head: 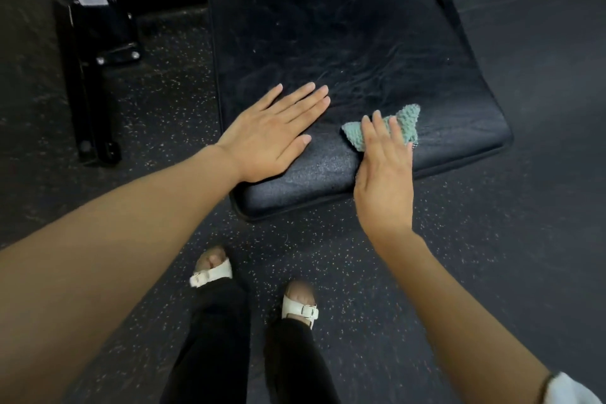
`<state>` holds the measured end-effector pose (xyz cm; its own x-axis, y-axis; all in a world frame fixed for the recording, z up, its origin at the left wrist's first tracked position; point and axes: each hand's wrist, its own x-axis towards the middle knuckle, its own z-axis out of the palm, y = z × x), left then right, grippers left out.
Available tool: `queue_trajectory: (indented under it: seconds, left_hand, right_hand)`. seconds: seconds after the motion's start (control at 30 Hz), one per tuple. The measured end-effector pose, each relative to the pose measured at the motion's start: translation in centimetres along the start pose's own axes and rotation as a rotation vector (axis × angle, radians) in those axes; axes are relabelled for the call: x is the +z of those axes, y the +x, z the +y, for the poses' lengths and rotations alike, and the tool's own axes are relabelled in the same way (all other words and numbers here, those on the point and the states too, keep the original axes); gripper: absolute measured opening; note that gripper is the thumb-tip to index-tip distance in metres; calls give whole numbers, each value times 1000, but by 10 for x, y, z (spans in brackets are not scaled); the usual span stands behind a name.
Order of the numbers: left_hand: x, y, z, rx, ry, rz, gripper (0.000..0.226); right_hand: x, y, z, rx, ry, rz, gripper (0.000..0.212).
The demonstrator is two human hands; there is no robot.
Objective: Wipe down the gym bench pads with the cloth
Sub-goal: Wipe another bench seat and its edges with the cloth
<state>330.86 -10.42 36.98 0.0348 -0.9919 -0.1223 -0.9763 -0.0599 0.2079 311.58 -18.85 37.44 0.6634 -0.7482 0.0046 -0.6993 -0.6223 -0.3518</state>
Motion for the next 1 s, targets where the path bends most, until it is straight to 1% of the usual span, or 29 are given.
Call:
queue_trajectory:
  seconds: [0.07,0.33,0.5,0.57,0.7,0.8,0.9,1.0]
  left_hand:
    - [1,-3,3,-14,11,10,66]
    - [4,-7,8,-47,24,32,71]
    - [7,-10,8,-36,17,64,74]
    - [7,-10,8,-31,21,73,76]
    - [7,-9,7,-33,11,73,67]
    - [5,-10,8,-17,13,54,71]
    - [4,-10,6,-4,24,22,74]
    - [4,-10,4,7,43,24,72]
  right_hand:
    - [1,-1,0,-9,-1,25,54]
    - [11,-2,4,-57,-24,125,64]
    - [22,-14,-18,-51,27,205,63]
    - [26,-21,-24,-124,42,207,60]
    - [21,-23,-10,-274,40,182,55]
    - [14,-18,10,-363,53,184,51]
    - [11,-10,34,-342,86,279,48]
    - [15,-2,39,-284,137,395,43]
